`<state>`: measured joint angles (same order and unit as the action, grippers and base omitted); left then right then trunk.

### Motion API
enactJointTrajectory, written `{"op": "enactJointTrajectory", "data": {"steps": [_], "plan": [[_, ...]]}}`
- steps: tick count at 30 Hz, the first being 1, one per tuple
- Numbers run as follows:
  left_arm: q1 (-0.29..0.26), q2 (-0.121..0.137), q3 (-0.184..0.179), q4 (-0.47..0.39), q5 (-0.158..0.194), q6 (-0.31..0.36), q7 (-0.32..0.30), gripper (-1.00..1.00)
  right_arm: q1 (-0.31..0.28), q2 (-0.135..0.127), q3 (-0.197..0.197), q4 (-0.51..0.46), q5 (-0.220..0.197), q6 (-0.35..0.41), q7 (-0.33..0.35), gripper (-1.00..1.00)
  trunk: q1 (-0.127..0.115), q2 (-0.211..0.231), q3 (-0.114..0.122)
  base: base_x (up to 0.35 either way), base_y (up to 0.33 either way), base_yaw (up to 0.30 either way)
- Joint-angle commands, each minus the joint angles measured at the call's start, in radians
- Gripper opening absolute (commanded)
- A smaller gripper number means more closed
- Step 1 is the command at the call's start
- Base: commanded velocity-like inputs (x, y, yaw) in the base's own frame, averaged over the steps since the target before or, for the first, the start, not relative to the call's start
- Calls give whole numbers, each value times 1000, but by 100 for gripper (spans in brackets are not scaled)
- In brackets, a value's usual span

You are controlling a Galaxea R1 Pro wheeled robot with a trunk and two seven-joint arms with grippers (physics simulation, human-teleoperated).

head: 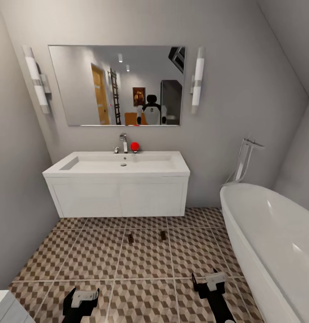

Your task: Take the four mousetraps from the cabinet in the bathroom and place them on the bathroom floor. Make sure all four end up on the same floor surface, and ensure that at least two of them are either under or directly next to the same bathroom sink.

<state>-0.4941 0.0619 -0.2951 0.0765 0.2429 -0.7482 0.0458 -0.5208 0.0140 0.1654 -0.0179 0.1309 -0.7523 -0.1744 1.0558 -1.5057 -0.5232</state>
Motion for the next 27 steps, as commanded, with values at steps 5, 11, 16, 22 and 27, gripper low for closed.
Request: {"op": "enactJointTrajectory", "data": {"steps": [5, 11, 16, 22, 27], "plan": [[-1, -1, -9, 3, 3, -5, 5, 100, -1, 8, 1, 1, 10, -1, -11, 100, -19, 35, 21, 0, 0, 0], [-1, -1, -9, 3, 3, -4, 5, 100, -1, 10, 1, 1, 10, -1, -11, 100, -42, 77, 42, 0, 0, 0], [-1, -2, -9, 3, 3, -4, 5, 100, -1, 10, 1, 1, 10, 0, -11, 100, -61, 112, 57, 0, 0, 0], [-1, -2, -9, 3, 3, -4, 5, 100, -1, 11, 1, 1, 10, 1, -11, 100, -84, 154, 76, 0, 0, 0], [-1, -2, -9, 3, 3, -4, 5, 100, -1, 11, 1, 1, 10, 1, -11, 100, -104, 189, 92, 0, 0, 0]]}}
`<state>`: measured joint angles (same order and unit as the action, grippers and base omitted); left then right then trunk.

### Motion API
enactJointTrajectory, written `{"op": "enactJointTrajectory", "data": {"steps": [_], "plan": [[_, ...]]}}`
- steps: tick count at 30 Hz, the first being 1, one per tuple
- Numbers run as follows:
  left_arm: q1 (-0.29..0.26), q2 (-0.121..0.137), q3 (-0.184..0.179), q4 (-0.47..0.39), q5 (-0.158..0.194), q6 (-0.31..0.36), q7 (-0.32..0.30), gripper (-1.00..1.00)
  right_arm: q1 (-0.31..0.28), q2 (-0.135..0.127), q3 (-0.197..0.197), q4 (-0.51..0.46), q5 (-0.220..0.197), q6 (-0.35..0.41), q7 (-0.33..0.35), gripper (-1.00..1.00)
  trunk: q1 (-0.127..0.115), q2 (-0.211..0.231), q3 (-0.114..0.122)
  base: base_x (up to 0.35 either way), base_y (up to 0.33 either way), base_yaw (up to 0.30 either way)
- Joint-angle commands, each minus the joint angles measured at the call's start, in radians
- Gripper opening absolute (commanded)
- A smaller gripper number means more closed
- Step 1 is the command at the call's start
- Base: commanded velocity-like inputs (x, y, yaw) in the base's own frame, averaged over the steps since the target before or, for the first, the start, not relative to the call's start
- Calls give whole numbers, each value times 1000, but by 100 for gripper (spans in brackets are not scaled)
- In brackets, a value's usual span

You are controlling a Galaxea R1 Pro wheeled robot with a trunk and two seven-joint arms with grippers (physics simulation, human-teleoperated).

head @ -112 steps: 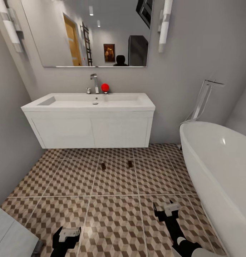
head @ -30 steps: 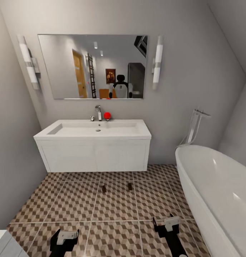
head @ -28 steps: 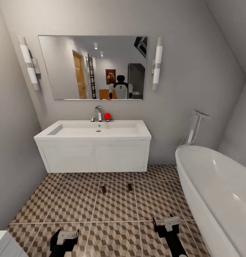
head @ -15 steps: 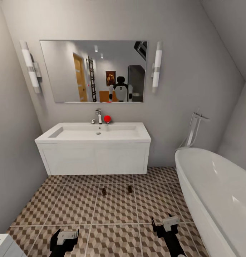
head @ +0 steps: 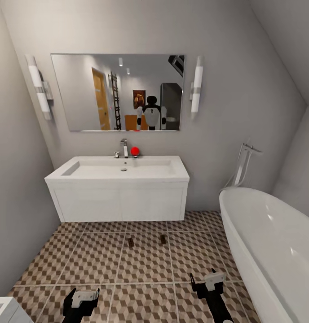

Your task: Take the four mousetraps from the cabinet in the bathroom and place them on the bathroom floor. Make sure all four end up on the same floor surface, and ensure that at least two of them are either under or directly next to the same bathroom sink.

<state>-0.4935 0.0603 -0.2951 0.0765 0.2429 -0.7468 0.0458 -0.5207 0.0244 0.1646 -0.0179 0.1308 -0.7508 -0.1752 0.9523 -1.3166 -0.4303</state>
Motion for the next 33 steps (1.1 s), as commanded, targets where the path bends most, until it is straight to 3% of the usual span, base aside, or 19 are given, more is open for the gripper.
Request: {"op": "enactJointTrajectory", "data": {"steps": [1, 33], "plan": [[-2, -1, -9, 3, 2, -5, 5, 100, -1, 0, 2, 1, 10, -1, -10, 100, -4, 7, 2, 0, 0, 0], [0, -7, -9, 3, 2, -5, 5, 100, -1, 0, 2, 1, 10, -2, -10, 100, -127, 231, 93, 0, 0, 0]]}}
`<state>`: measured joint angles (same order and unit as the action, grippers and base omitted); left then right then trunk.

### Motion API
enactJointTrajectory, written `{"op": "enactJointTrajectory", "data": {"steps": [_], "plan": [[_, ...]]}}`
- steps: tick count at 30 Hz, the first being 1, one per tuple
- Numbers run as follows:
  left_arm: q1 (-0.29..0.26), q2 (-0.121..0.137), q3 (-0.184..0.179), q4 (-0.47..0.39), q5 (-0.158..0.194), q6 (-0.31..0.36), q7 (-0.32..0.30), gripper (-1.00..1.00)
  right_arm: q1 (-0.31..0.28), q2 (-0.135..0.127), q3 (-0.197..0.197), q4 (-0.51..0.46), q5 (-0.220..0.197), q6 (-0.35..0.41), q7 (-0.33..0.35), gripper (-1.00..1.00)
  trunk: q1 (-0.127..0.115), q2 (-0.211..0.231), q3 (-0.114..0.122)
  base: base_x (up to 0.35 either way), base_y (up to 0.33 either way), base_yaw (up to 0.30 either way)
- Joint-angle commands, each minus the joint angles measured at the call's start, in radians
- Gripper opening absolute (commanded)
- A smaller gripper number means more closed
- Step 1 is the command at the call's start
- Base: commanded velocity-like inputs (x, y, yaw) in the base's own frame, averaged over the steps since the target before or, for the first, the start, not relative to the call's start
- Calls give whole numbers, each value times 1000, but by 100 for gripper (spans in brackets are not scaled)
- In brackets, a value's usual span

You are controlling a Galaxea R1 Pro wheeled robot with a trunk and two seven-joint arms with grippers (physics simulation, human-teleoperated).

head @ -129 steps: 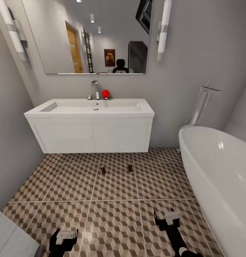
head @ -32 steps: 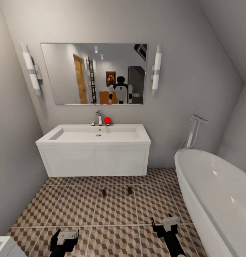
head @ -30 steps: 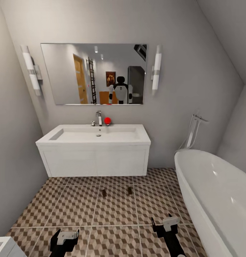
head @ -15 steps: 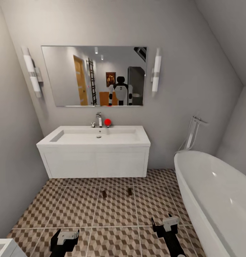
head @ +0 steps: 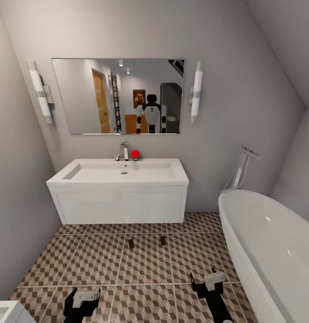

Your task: Take the four mousetraps from the cabinet in the bathroom and place them on the bathroom floor. Make sure all four end up on the same floor surface, and ensure that at least two of them are either under or directly next to the same bathroom sink.

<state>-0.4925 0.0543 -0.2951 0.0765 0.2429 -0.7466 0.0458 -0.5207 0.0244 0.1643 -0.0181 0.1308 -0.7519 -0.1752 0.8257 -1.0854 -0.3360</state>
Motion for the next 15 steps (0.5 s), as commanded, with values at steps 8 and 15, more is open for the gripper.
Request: {"op": "enactJointTrajectory", "data": {"steps": [8, 15], "plan": [[-1, -1, -9, 3, 2, -5, 5, 100, -1, 0, 2, 1, 10, -1, -10, 100, -31, 55, 22, 0, 0, 0], [-1, -1, -9, 3, 2, -5, 5, 100, -1, 0, 2, 1, 10, -1, -11, 100, -58, 104, 44, 0, 0, 0]]}}
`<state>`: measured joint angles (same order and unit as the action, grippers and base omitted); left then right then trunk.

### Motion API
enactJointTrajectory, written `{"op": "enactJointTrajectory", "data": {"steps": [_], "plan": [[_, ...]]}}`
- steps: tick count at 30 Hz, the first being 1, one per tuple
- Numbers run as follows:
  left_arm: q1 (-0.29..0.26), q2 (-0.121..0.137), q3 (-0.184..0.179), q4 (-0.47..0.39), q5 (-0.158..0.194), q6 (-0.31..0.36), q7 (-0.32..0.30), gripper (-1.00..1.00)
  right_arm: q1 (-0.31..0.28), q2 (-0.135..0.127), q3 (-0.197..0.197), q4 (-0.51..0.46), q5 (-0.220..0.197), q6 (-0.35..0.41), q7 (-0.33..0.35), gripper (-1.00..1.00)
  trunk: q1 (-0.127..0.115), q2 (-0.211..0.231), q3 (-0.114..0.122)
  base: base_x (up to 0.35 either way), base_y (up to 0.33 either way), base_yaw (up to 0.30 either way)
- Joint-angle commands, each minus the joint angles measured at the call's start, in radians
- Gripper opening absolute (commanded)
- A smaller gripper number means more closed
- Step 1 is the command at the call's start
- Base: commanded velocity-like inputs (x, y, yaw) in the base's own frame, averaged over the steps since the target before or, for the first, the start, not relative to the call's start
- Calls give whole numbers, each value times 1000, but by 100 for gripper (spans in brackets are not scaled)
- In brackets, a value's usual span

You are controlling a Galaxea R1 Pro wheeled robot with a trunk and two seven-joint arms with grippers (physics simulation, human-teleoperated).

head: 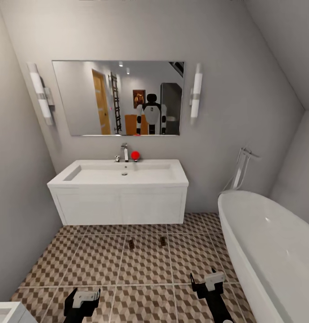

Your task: Take the four mousetraps from the cabinet in the bathroom and place them on the bathroom floor. Make sure all four end up on the same floor surface, and ensure that at least two of them are either under or directly next to the same bathroom sink.

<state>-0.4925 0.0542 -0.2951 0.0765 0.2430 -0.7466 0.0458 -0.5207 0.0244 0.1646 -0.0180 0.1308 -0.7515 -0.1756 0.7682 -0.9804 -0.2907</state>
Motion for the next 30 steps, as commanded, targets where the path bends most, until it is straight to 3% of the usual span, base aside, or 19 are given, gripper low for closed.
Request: {"op": "enactJointTrajectory", "data": {"steps": [1, 30], "plan": [[-1, -1, -9, 3, 2, -5, 5, 100, -1, 0, 2, 1, 10, -1, -11, 100, -4, 6, 2, 0, 0, 0], [-1, -1, -9, 3, 2, -5, 5, 100, -1, 0, 2, 1, 10, 0, -12, 100, -115, 209, 93, 0, 0, 0]]}}
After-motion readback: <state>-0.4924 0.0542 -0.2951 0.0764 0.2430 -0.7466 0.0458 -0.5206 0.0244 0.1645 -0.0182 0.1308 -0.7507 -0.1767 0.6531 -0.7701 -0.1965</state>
